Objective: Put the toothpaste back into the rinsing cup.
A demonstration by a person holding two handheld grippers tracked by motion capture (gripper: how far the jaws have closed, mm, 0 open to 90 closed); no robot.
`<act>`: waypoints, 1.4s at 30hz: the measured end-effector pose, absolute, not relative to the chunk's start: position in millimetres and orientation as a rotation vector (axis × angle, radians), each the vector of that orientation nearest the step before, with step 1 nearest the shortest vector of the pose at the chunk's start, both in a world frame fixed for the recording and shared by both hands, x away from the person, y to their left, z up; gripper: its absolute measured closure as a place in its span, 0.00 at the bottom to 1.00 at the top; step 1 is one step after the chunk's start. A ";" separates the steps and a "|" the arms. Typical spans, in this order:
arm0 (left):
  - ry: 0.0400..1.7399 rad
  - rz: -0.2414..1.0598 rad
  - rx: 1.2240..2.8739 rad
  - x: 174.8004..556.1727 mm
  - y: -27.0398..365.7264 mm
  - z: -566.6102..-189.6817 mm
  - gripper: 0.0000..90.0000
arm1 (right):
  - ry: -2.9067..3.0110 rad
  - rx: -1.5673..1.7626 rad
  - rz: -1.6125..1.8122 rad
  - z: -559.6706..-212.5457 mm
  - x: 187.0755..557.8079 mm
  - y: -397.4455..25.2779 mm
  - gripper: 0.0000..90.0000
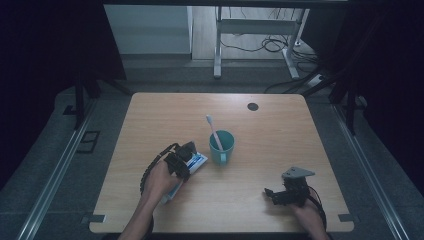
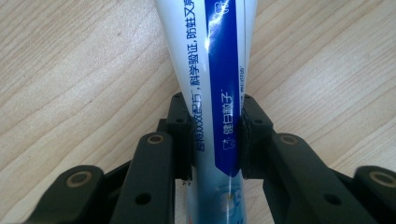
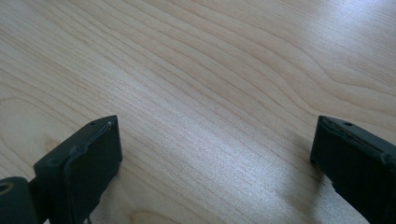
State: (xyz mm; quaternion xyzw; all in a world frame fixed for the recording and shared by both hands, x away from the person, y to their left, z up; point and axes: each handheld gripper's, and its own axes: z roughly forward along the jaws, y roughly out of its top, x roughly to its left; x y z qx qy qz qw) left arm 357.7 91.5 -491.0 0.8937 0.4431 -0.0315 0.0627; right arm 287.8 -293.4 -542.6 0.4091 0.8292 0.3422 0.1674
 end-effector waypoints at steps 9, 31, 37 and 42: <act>1.308 -0.115 2.657 353.8 100.8 -487.4 0.79 | 2.358 1.165 0.974 -542.6 287.8 -293.4 0.02; 1.188 -0.014 2.574 338.0 106.6 -461.0 0.80 | 2.358 1.166 0.974 -542.6 287.7 -293.3 0.02; 1.168 0.023 2.528 334.3 111.9 -453.2 0.80 | 2.359 1.167 0.974 -542.6 287.7 -293.3 0.02; 1.153 0.056 2.502 331.2 116.4 -449.9 0.80 | 2.359 1.169 0.974 -542.6 287.5 -293.2 0.02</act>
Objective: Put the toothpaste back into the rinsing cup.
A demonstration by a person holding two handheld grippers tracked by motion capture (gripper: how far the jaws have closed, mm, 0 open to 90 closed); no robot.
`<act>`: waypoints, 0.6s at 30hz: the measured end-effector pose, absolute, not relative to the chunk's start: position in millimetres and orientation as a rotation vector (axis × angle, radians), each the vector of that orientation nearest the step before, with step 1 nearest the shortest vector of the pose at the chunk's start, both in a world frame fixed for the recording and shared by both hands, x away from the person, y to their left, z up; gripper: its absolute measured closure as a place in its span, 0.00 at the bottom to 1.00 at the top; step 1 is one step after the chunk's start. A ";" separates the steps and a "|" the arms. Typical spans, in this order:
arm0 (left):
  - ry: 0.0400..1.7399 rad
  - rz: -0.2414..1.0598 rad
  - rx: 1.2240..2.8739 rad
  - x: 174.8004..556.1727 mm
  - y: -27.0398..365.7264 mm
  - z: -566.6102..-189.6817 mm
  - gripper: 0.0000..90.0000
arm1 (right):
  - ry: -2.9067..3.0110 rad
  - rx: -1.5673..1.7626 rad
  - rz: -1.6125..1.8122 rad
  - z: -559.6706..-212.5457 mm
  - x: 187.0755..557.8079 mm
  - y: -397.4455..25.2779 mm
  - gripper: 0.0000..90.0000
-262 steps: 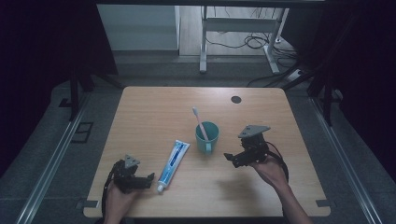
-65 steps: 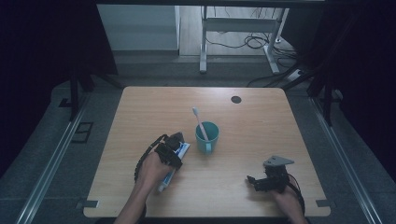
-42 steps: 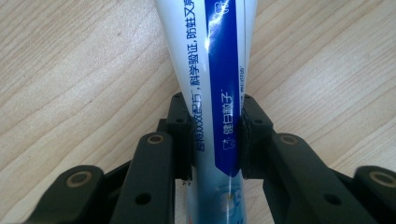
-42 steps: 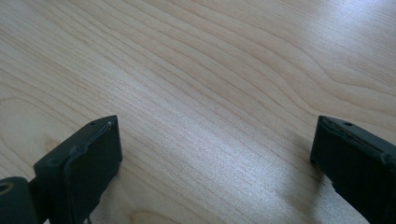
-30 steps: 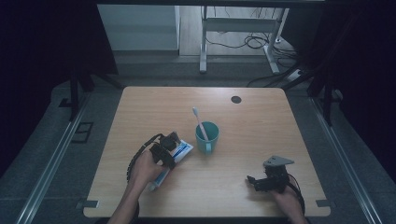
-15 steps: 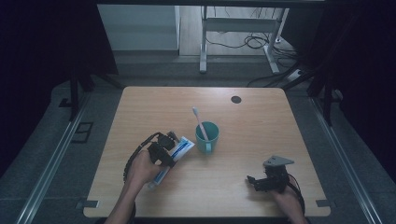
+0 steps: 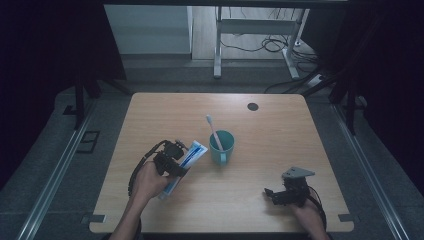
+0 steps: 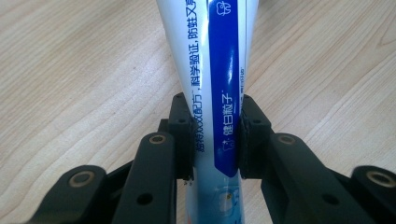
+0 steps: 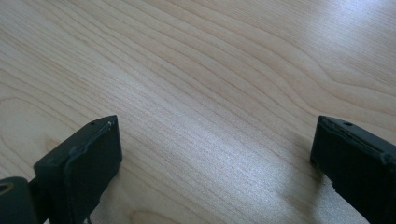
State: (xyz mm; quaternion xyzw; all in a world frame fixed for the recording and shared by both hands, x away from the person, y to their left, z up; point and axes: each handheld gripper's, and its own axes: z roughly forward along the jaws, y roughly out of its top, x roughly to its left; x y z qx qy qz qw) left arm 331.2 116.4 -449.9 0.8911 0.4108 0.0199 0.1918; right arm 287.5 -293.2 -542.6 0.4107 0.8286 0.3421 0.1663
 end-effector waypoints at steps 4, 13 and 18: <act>1.131 0.061 2.483 328.7 120.3 -447.3 0.80 | 2.359 1.167 0.974 -542.6 287.7 -293.3 0.02; 1.063 0.099 2.454 321.4 125.7 -434.8 0.80 | 2.359 1.159 0.974 -542.6 287.9 -293.5 0.02; 1.045 0.119 2.420 318.6 129.1 -426.9 0.80 | 2.360 1.157 0.973 -542.7 288.0 -293.6 0.02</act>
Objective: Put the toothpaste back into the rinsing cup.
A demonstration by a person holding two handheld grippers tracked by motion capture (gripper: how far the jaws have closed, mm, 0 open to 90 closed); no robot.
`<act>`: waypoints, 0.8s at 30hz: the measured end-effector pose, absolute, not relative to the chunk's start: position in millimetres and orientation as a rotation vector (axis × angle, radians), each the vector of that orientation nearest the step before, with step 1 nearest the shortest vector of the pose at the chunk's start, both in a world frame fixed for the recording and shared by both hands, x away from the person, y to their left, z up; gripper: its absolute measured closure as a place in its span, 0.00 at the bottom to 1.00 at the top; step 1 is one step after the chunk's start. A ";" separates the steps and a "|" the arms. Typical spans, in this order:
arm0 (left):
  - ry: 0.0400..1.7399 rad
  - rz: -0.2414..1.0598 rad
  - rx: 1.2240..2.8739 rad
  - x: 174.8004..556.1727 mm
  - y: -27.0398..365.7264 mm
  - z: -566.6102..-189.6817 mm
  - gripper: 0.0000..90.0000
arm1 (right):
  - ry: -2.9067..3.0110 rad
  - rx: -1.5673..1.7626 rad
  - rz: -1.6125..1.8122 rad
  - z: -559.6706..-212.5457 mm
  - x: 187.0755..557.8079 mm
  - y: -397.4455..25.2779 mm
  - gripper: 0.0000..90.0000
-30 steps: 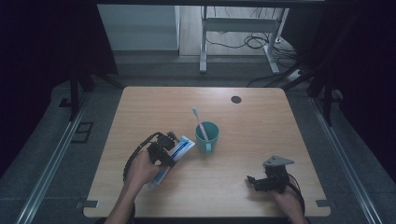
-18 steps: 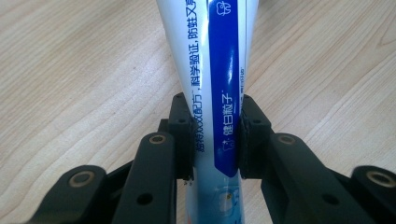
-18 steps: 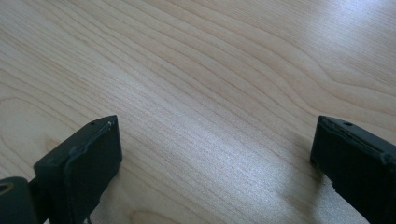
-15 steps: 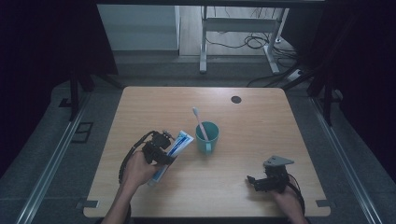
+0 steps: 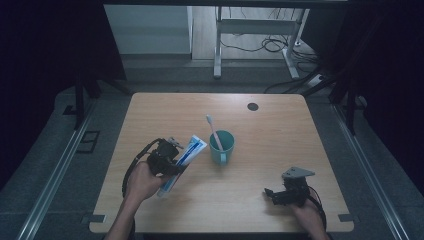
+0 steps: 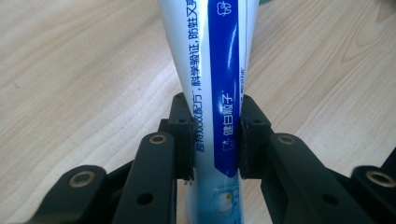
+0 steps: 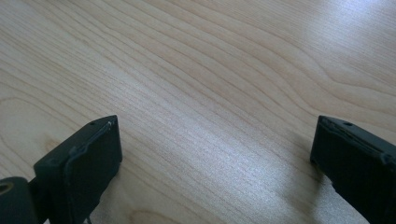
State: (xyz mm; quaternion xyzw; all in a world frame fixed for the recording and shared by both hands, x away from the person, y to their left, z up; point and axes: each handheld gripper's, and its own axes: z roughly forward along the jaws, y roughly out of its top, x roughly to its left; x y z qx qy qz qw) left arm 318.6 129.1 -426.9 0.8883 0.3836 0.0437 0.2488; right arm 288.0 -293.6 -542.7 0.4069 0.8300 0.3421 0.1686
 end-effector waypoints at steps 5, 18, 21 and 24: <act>1.028 0.129 2.400 317.8 131.2 -421.5 0.80 | 2.359 1.158 0.974 -542.7 288.0 -293.6 0.02; 0.983 0.164 2.332 318.5 126.6 -403.9 0.80 | 2.361 1.160 0.973 -542.4 288.0 -293.6 0.02; 0.974 0.171 2.316 319.2 124.7 -399.9 0.80 | 2.362 1.161 0.973 -542.4 287.9 -293.6 0.02; 0.957 0.172 2.299 320.0 122.6 -395.1 0.80 | 2.361 1.163 0.973 -542.3 287.9 -293.6 0.02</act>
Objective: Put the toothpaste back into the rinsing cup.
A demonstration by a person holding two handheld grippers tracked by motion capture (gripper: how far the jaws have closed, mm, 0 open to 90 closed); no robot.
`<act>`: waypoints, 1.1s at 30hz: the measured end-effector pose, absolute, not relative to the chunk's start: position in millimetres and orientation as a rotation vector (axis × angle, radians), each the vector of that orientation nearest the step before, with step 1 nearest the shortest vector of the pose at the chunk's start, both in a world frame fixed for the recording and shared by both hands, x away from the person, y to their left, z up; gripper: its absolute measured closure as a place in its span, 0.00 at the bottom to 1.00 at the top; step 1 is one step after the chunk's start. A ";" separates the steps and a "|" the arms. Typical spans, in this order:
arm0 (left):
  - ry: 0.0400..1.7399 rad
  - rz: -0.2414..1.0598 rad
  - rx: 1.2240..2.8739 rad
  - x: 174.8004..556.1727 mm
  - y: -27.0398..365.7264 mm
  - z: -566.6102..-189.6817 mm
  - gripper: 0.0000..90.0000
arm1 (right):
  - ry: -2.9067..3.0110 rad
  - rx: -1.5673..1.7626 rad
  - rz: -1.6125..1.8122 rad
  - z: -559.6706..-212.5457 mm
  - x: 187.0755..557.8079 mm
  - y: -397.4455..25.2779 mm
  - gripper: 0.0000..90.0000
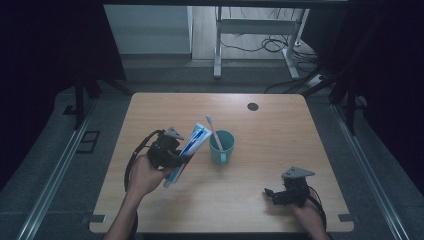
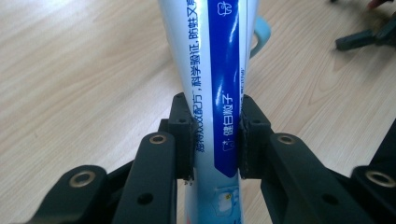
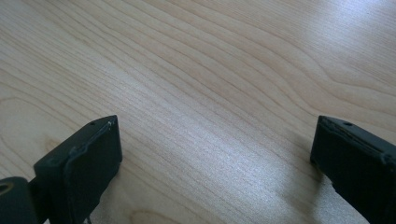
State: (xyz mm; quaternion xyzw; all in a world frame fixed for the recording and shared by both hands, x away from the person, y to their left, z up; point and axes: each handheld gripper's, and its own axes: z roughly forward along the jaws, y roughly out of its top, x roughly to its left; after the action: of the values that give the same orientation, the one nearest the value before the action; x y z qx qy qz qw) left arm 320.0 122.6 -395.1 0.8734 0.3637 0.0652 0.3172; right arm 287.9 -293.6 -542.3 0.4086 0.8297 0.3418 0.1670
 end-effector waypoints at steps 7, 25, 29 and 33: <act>0.928 0.179 2.268 321.9 116.3 -386.3 0.80 | 2.358 1.164 0.975 -542.5 287.9 -293.4 0.02; 0.901 0.198 2.180 340.3 94.1 -371.9 0.80 | 2.358 1.163 0.975 -542.6 287.9 -293.4 0.02; 0.901 0.202 2.154 344.9 89.3 -369.9 0.80 | 2.358 1.163 0.974 -542.6 287.9 -293.4 0.02; 0.891 0.209 2.143 349.3 83.3 -367.9 0.80 | 2.359 1.162 0.974 -542.6 288.0 -293.4 0.02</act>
State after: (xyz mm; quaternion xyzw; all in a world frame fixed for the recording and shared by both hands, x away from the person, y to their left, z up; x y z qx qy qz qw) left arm 349.3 83.3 -367.9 0.8449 0.3514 0.0824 0.3948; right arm 288.0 -293.4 -542.6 0.4085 0.8292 0.3426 0.1680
